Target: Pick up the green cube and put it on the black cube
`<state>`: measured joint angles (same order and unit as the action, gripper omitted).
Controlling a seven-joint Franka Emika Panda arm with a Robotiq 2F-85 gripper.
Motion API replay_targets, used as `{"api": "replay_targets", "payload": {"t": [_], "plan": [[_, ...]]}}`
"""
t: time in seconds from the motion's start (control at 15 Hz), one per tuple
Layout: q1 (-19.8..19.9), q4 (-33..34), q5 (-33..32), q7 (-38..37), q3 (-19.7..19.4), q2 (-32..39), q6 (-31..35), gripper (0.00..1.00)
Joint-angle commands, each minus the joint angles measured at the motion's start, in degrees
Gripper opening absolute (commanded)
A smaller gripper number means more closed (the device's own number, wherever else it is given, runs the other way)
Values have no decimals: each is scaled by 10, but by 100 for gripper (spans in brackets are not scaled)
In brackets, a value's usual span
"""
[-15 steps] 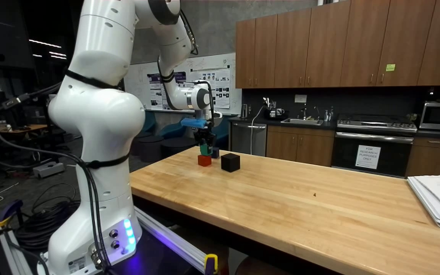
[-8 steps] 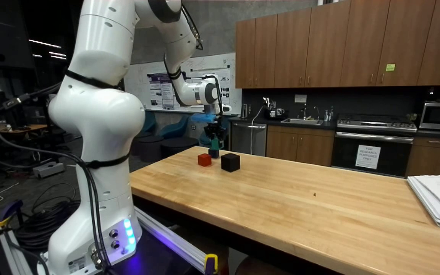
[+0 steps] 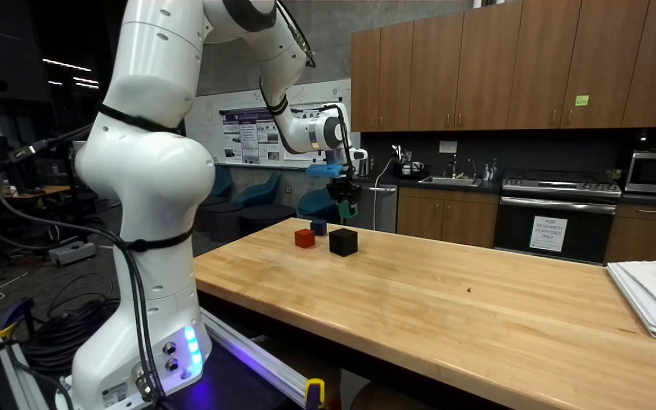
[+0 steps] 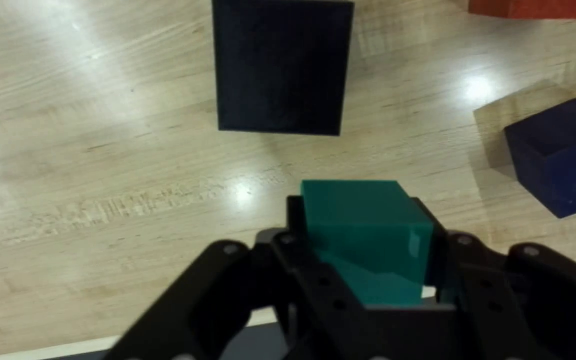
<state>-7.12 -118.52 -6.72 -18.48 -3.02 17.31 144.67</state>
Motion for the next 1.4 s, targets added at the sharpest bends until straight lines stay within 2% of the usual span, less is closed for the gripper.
{"api": "replay_targets", "payload": {"t": [0.0,0.4,1.0,1.33], "plan": [[5,15,-9,-8,-5,4,-50,24],[14,-2,4,4,2,-4,-83,24],[35,-34,20,48,6,-9,-63,24],[44,-51,49,76,15,-14,-60,24]]}}
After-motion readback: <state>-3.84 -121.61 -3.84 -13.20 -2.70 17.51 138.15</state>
